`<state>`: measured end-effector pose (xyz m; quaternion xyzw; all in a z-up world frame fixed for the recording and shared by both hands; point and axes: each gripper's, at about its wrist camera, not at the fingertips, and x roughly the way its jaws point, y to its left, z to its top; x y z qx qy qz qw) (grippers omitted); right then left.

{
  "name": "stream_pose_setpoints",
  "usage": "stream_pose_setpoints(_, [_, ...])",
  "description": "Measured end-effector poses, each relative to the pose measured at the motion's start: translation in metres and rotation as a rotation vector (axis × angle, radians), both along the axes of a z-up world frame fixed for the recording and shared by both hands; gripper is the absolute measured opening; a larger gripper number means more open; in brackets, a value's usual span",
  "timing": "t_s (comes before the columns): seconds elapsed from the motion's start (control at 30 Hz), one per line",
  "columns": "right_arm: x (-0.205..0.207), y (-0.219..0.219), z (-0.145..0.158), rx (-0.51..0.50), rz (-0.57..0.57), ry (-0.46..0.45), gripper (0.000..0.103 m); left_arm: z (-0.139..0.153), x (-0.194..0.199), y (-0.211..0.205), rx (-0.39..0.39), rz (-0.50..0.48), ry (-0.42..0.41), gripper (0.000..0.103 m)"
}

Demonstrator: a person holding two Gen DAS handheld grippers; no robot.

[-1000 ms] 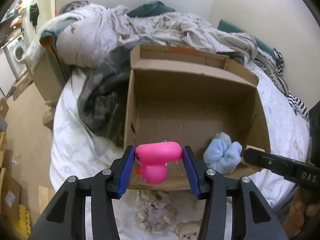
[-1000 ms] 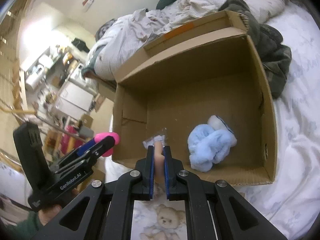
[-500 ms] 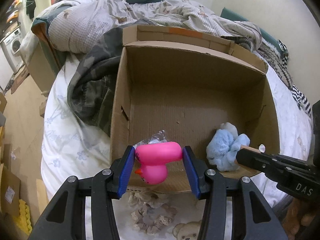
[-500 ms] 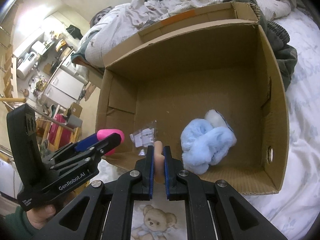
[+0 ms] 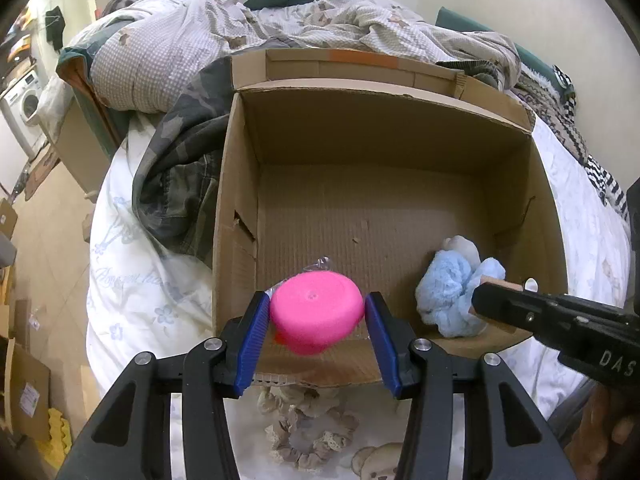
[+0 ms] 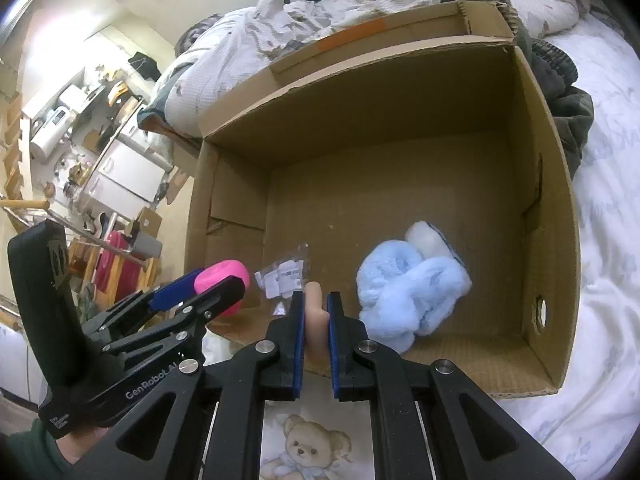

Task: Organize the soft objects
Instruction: 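Lower both held items into the box and open both tools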

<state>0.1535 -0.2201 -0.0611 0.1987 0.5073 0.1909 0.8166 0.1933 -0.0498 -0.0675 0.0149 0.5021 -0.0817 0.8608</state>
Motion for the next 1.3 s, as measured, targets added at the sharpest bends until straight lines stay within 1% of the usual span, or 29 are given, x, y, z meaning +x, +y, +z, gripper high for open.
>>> stream_pose_setpoints(0.1, [-0.001,-0.002,0.002,0.002,-0.009,-0.005,0.012,-0.001,0.0,0.0,0.009,-0.003,0.002,0.045])
stream_pose_setpoints(0.23, [-0.002,-0.006,0.003,0.01,-0.027,-0.01,0.024,-0.002,-0.001,-0.002,0.018,-0.008,0.004,0.046])
stream_pose_setpoints(0.27, [-0.002,-0.007,0.003,0.013,-0.03,-0.011,0.027,-0.002,-0.001,-0.002,0.022,-0.012,0.006,0.051])
stream_pose_setpoints(0.3, [-0.002,-0.007,0.004,0.017,-0.031,-0.012,0.028,-0.002,-0.001,-0.003,0.025,-0.011,0.007,0.054])
stream_pose_setpoints(0.33, [-0.002,-0.007,0.004,0.015,-0.032,-0.014,0.028,-0.001,-0.002,-0.002,0.027,-0.01,0.003,0.06])
stream_pose_setpoints(0.37, [-0.002,-0.007,0.005,0.011,-0.034,-0.016,0.032,0.0,-0.002,-0.003,0.029,-0.01,-0.002,0.063])
stream_pose_setpoints(0.4, [-0.002,-0.006,0.005,0.007,-0.038,-0.019,0.038,0.0,-0.003,-0.002,0.034,-0.009,-0.007,0.064])
stream_pose_setpoints(0.43, [-0.001,-0.005,0.005,0.011,-0.042,-0.023,0.056,0.0,-0.002,-0.002,0.037,-0.009,-0.008,0.066])
stream_pose_setpoints(0.47, [-0.002,-0.006,0.006,0.02,-0.05,-0.03,0.069,0.0,-0.002,-0.001,0.04,-0.006,-0.007,0.066])
stream_pose_setpoints(0.57, [-0.002,-0.009,0.01,0.026,-0.066,-0.046,0.074,0.0,-0.002,0.001,0.04,0.005,-0.004,0.067])
stream_pose_setpoints(0.63, [-0.002,-0.01,0.011,0.031,-0.081,-0.047,0.076,0.0,-0.002,0.003,0.037,0.01,-0.001,0.067])
stream_pose_setpoints(0.83, [0.0,-0.014,0.007,0.041,-0.102,-0.02,0.076,0.002,-0.002,0.006,0.023,0.019,0.0,0.067])
stream_pose_setpoints(0.97, [-0.002,-0.015,0.008,0.049,-0.11,-0.02,0.076,0.005,-0.004,0.006,0.016,0.013,-0.011,0.067])
stream_pose_setpoints(1.1, [-0.004,-0.015,0.008,0.05,-0.115,-0.012,0.076,0.009,-0.01,0.007,0.024,0.014,-0.026,0.067])
stream_pose_setpoints(1.3, [-0.01,-0.012,0.006,0.005,-0.11,0.001,0.076,0.016,-0.019,0.014,0.028,0.026,-0.034,0.067])
